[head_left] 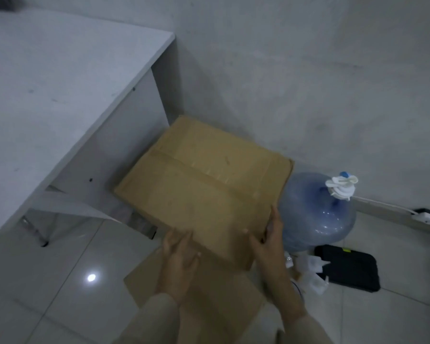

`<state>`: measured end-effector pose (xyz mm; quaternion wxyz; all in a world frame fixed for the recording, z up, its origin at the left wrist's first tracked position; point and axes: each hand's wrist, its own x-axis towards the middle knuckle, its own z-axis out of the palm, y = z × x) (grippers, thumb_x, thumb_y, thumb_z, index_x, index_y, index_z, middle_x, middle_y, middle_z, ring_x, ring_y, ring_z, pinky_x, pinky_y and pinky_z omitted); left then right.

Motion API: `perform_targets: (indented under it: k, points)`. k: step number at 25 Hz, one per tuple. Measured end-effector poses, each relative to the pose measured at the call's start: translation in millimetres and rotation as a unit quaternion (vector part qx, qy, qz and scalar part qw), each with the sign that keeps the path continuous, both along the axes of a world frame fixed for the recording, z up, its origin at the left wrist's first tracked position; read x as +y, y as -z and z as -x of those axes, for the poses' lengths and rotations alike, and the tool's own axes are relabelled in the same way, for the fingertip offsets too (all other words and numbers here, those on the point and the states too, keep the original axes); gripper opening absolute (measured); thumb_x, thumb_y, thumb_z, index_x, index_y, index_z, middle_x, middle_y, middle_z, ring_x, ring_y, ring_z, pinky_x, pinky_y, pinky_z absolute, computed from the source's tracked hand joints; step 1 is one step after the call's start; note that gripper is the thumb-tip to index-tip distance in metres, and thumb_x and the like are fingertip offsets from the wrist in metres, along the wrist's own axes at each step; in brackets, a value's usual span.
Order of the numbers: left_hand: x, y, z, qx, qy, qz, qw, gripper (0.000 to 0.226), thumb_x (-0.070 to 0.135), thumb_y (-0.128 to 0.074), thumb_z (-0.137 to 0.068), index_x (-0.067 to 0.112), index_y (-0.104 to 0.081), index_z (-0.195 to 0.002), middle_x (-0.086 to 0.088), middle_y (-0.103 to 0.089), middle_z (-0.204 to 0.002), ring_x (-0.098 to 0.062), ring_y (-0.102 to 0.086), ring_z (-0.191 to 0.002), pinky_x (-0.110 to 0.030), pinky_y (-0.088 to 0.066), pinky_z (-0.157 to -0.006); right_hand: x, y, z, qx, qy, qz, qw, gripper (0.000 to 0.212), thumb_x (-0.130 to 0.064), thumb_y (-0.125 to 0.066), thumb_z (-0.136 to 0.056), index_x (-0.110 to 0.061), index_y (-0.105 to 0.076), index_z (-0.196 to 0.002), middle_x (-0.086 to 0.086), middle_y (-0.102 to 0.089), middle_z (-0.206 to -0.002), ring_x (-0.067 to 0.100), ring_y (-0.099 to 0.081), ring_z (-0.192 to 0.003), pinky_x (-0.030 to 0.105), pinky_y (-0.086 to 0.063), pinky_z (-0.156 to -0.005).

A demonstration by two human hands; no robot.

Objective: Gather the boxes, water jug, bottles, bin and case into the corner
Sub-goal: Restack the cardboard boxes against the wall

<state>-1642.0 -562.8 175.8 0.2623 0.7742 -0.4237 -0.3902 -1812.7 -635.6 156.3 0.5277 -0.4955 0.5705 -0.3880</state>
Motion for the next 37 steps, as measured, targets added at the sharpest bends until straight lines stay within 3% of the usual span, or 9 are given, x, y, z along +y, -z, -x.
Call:
perform_targets:
  k: [3, 7, 11, 15, 19, 22, 30, 34, 37]
  points:
    - [-34.9, 19.1, -19.4, -0.089, 0.130, 0.013, 0.987, 0.078, 0.002, -0.048, -0.089, 0.038, -0.001, -0.140, -0.003, -0.001, -0.152, -0.023, -0.008, -0.142, -0.021, -0.017, -0.110, -44.3, 17.9, -1.7, 0.122, -0.066, 0.033, 0.990, 0.064, -0.016, -0.066, -0.083, -0.030, -0.032, -0.136, 0.002, 0.003, -0.157, 0.014, -0.003, -0.144, 0.026, -0.013, -0.115]
    - [-76.7, 33.1, -46.0, -0.167, 0.248, -0.025, 0.954, 0.104, -0.021, -0.039, -0.080, 0.060, 0.001, -0.132, 0.009, 0.038, -0.146, -0.024, 0.023, -0.142, -0.039, -0.010, -0.118, -94.2, 27.2, -11.0, 0.187, -0.054, 0.035, 0.980, 0.049, -0.007, -0.053, -0.090, -0.016, -0.041, -0.136, 0.012, 0.012, -0.156, 0.020, 0.001, -0.145, 0.000, 0.000, -0.099]
    - [-104.5, 21.0, -47.6, -0.144, 0.286, -0.080, 0.944, 0.108, -0.022, -0.039, -0.079, 0.067, -0.003, -0.128, 0.017, 0.041, -0.143, -0.033, 0.008, -0.144, -0.046, -0.022, -0.116, -125.8, 25.0, -8.8, 0.249, -0.050, 0.024, 0.967, 0.045, -0.010, -0.044, -0.095, -0.022, -0.039, -0.138, 0.011, 0.013, -0.156, 0.024, -0.003, -0.145, 0.019, -0.005, -0.110]
    - [-116.0, 17.2, -46.0, -0.153, 0.294, -0.091, 0.939, 0.104, -0.018, -0.039, -0.080, 0.064, 0.000, -0.131, 0.012, 0.038, -0.147, -0.039, 0.006, -0.143, -0.045, -0.026, -0.113, -130.5, 26.2, -4.6, 0.251, -0.055, 0.038, 0.966, 0.044, -0.019, -0.041, -0.096, -0.027, -0.036, -0.139, 0.012, 0.011, -0.156, 0.026, -0.007, -0.145, 0.013, -0.006, -0.106]
    - [-116.1, 21.3, -48.4, -0.152, 0.294, -0.093, 0.939, 0.110, -0.019, -0.041, -0.079, 0.070, 0.005, -0.126, 0.018, 0.042, -0.142, -0.039, 0.008, -0.143, -0.040, -0.028, -0.109, -123.8, 41.3, -3.4, 0.262, -0.016, 0.030, 0.964, 0.046, -0.036, -0.036, -0.096, -0.035, -0.028, -0.141, 0.023, -0.020, -0.150, 0.038, -0.027, -0.137, 0.044, -0.021, -0.116]
    - [-123.5, 20.1, -45.8, -0.155, 0.288, -0.098, 0.940, 0.111, -0.021, -0.040, -0.078, 0.069, 0.004, -0.127, 0.017, 0.042, -0.143, -0.038, 0.008, -0.143, -0.041, -0.030, -0.108, -134.6, 41.2, -3.1, 0.250, -0.028, 0.044, 0.967, 0.046, -0.027, -0.036, -0.098, -0.028, -0.027, -0.143, 0.023, -0.037, -0.144, 0.036, -0.039, -0.131, 0.040, -0.030, -0.112]
    - [-128.6, 25.6, -49.8, -0.155, 0.297, -0.104, 0.936, 0.112, -0.019, -0.041, -0.078, 0.071, 0.007, -0.123, 0.021, 0.043, -0.141, -0.037, 0.010, -0.143, -0.048, -0.024, -0.110, -143.2, 52.7, -2.6, 0.247, -0.024, 0.038, 0.968, 0.046, -0.027, -0.036, -0.098, -0.031, -0.028, -0.143, 0.022, -0.039, -0.142, 0.036, -0.041, -0.128, 0.039, -0.030, -0.112]
    - [-127.2, 34.3, -54.8, -0.159, 0.296, -0.064, 0.940, 0.109, -0.011, -0.047, -0.080, 0.073, 0.009, -0.121, 0.023, 0.049, -0.130, -0.037, 0.003, -0.144, -0.051, -0.025, -0.113, -122.4, 40.1, -6.9, 0.193, 0.041, 0.030, 0.980, 0.046, -0.029, -0.040, -0.097, -0.030, -0.032, -0.142, 0.013, -0.044, -0.139, 0.023, -0.045, -0.123, 0.012, -0.030, -0.097]
    - [-108.9, 46.6, -53.7, -0.164, 0.292, 0.028, 0.942, 0.104, -0.010, -0.050, -0.080, 0.060, 0.007, -0.132, 0.011, 0.041, -0.144, -0.032, -0.034, -0.134, -0.041, -0.050, -0.088, -68.2, 41.9, -14.9, 0.104, 0.142, 0.059, 0.983, 0.047, -0.026, -0.037, -0.098, -0.021, -0.028, -0.143, 0.003, -0.037, -0.145, 0.010, -0.037, -0.127, -0.001, -0.029, -0.091]
